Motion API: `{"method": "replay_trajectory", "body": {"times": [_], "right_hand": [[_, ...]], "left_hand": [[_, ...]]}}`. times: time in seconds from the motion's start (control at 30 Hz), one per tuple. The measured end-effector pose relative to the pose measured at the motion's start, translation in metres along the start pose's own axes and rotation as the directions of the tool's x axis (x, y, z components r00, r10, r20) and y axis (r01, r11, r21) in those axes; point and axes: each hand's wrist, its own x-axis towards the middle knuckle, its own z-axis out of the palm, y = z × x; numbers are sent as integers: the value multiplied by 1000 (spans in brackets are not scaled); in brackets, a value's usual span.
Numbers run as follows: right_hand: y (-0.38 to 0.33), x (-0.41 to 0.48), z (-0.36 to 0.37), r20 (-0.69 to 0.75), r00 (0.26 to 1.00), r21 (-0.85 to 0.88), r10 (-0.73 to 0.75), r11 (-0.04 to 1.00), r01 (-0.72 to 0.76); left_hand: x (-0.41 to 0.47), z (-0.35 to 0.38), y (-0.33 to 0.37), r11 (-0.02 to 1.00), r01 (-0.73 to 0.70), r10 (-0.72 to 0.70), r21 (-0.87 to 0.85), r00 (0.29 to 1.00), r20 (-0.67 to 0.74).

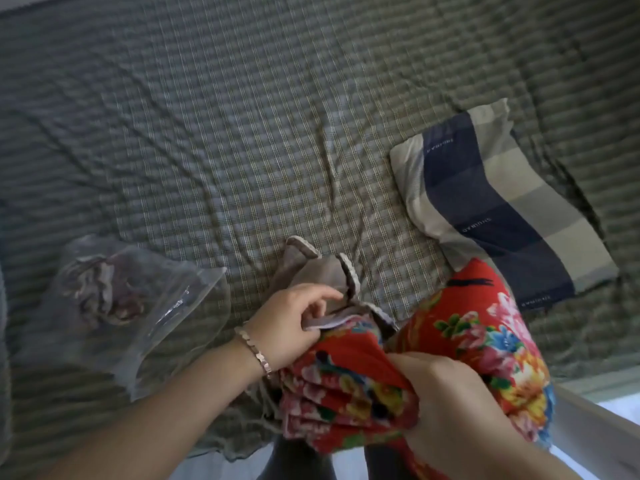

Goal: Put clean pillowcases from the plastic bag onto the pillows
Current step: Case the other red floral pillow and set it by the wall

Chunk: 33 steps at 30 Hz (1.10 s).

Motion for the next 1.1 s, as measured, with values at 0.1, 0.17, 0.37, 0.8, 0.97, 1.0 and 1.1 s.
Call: {"method": "replay_trajectory", "body": {"times": [0.1,0.17,0.37,0.8,0.97,1.0,1.1], "right_hand": [[-12,6,-19,-81,986,185,143,975,-126],[-18,9,-26,-64,950,432,307,866,-251],[-1,3,-33,-135,849,564,510,744,-357],[6,25,-22,25,473,928,881,156,-338],[-3,31,-21,-68,571,908,818,288,-305],[-8,32,-22,-104,631,881,769,365,-300],[-17,33,-20,-144,803,755,579,589,-289]], "left_hand": [[7,0,5,979,-59,88,196,985,-145],[11,14,5,934,-55,144,354,963,-229],[-5,38,-37,727,522,-452,446,853,-261],[6,29,9,789,361,-560,-497,755,-341],[20,18,29,860,479,-502,-173,855,-129],[28,7,27,861,490,-508,-133,838,-201],[47,-28,28,954,297,-282,-44,834,-473]]}}
